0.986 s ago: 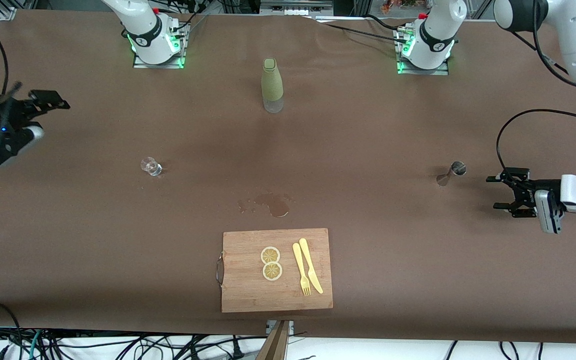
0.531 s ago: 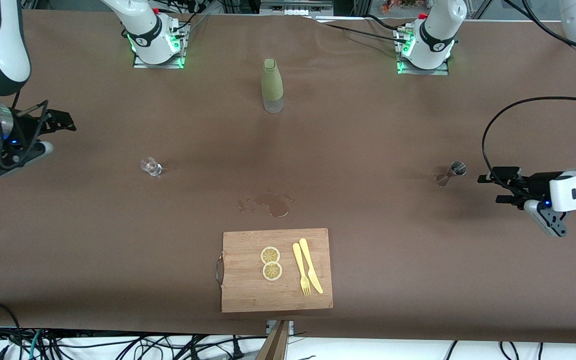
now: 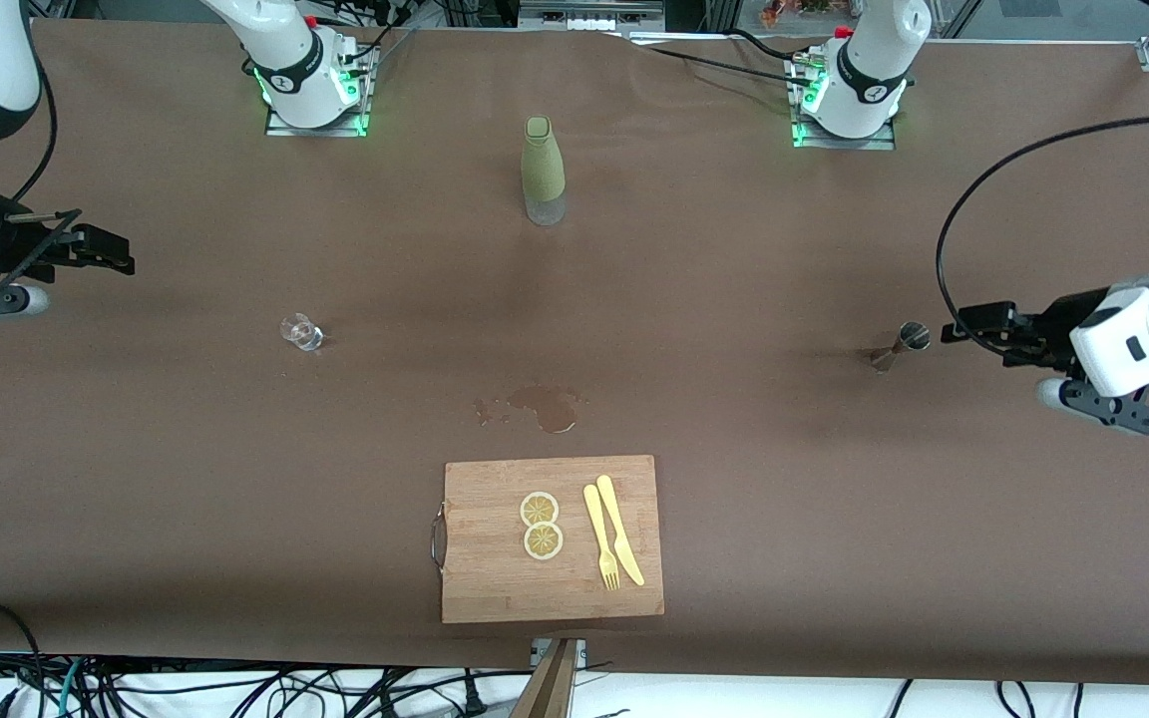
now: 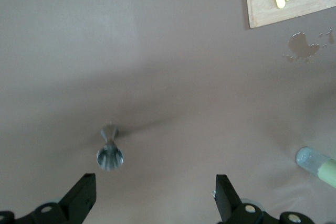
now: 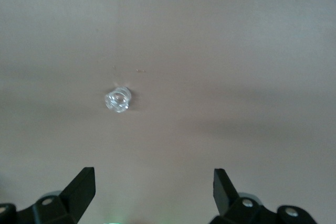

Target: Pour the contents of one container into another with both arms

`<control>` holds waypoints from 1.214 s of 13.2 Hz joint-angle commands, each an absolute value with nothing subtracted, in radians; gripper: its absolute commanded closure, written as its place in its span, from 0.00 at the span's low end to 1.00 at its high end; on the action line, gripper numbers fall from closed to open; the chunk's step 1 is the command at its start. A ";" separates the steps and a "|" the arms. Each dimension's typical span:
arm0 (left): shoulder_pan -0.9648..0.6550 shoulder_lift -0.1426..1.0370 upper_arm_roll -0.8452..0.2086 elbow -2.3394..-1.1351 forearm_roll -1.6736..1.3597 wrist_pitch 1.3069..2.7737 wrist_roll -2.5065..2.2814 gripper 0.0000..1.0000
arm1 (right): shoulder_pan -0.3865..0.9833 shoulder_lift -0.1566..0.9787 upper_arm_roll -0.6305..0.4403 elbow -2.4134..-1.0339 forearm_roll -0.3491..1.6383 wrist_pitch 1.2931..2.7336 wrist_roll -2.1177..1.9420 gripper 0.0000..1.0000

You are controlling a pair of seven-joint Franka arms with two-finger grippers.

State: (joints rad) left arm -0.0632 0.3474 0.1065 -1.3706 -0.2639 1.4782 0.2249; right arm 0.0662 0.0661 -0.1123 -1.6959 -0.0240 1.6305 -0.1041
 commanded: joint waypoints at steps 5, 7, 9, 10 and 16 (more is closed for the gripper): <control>-0.060 0.310 0.009 -1.203 -0.051 1.260 0.071 0.00 | 0.054 0.018 -0.123 -1.646 0.008 1.493 -0.048 0.00; -0.061 0.290 0.005 -1.195 -0.026 1.259 0.069 0.00 | 0.045 0.026 -0.126 -1.646 0.008 1.537 -0.058 0.00; -0.061 0.284 0.002 -1.195 -0.026 1.258 0.071 0.00 | 0.046 0.023 -0.118 -1.640 -0.001 1.534 -0.058 0.00; -0.061 0.284 0.002 -1.193 -0.026 1.264 0.071 0.00 | 0.052 0.023 -0.114 -1.638 -0.003 1.549 -0.055 0.00; -0.061 0.293 -0.025 -1.180 -0.026 1.325 0.061 0.00 | 0.052 0.028 -0.118 -1.637 0.008 1.571 -0.055 0.00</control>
State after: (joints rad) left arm -0.0637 0.2813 -0.0101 -1.2114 -0.0599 1.3245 0.0791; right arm 0.0553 0.0232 -0.1180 -1.6520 0.0025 1.5782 -0.0661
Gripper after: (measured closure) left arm 0.000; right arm 0.000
